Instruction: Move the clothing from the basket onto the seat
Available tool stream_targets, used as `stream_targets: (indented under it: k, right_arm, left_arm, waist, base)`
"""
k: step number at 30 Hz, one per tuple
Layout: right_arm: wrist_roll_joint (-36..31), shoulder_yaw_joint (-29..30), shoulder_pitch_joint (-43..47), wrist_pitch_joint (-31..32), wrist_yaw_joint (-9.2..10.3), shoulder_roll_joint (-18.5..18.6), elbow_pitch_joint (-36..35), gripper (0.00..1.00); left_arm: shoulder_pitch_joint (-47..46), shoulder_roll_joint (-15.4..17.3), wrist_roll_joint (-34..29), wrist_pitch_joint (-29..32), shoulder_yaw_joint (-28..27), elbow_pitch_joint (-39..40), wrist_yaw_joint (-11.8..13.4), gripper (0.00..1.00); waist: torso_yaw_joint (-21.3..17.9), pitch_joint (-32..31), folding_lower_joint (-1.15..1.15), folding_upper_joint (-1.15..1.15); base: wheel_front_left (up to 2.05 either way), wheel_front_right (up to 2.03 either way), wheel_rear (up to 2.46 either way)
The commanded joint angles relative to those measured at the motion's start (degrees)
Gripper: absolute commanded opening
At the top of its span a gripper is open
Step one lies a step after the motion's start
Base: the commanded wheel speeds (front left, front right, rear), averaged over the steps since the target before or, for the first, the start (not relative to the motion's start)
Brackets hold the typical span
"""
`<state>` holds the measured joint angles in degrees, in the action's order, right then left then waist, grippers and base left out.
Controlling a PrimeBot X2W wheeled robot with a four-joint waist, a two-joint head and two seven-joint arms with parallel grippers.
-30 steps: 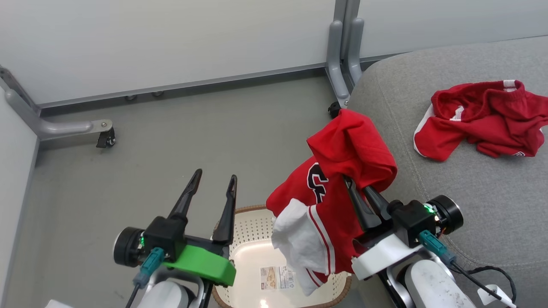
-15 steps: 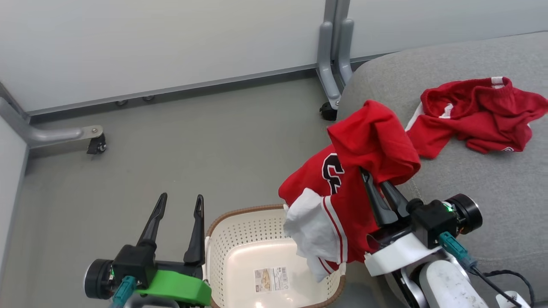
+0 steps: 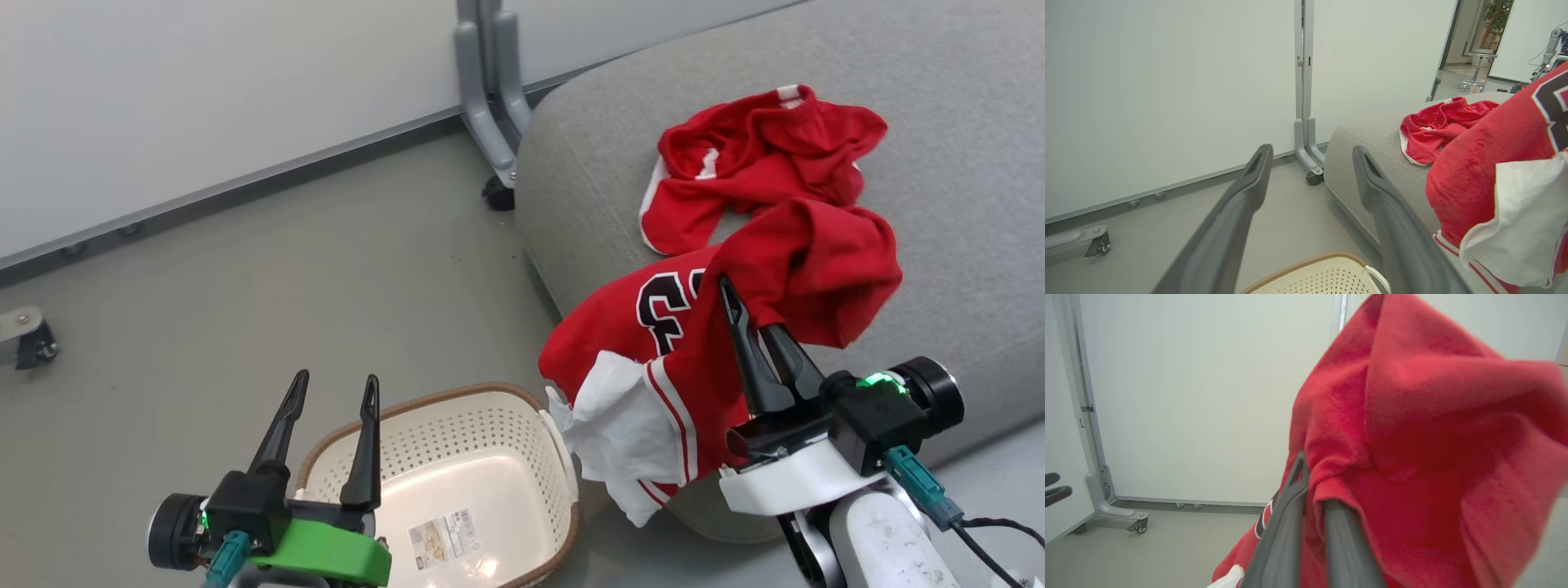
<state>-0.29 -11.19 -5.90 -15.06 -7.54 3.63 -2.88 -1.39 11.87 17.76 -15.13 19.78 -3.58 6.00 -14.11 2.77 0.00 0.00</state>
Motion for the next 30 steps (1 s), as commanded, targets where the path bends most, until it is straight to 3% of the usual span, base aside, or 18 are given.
stream_targets:
  k: [1,9,16,23,30]
  right_arm:
    - [-0.23,0.26,0.44,-0.17,0.1,-0.18,-0.66,0.0]
    - [-1.06,0.25,-0.97,-0.17,0.1,-0.54,-1.88,0.0]
    - [-3.12,2.8,-7.71,-0.17,0.1,-0.51,-3.93,0.0]
    - [-2.3,10.47,-25.44,-0.17,0.1,4.14,-4.36,0.0]
    - [0.04,18.54,-43.92,-0.17,0.1,12.24,1.29,0.0]
  left_arm:
    - [-1.23,0.13,-0.39,0.01,-0.36,0.02,-0.42,1.0]
    - [-3.4,0.22,-1.66,0.01,0.18,-0.99,-2.5,1.0]
    - [-6.67,1.5,-2.9,0.31,1.2,-0.86,-3.48,1.0]
    - [-11.04,4.29,-4.22,1.95,1.05,1.46,-4.82,1.0]
    - [-15.57,6.59,-5.69,3.96,1.53,5.33,-6.07,1.0]
  waist:
    - [-7.37,3.39,0.0,0.0]
    - [-12.56,7.18,0.0,0.0]
    - [-11.24,12.9,0.0,0.0]
    - [-6.72,22.07,0.0,0.0]
    - [-3.62,31.12,0.0,0.0]
  base:
    - [0.0,0.0,0.0]
    - [0.0,0.0,0.0]
    - [0.0,0.0,0.0]
    - [0.0,0.0,0.0]
    - [0.0,0.0,0.0]
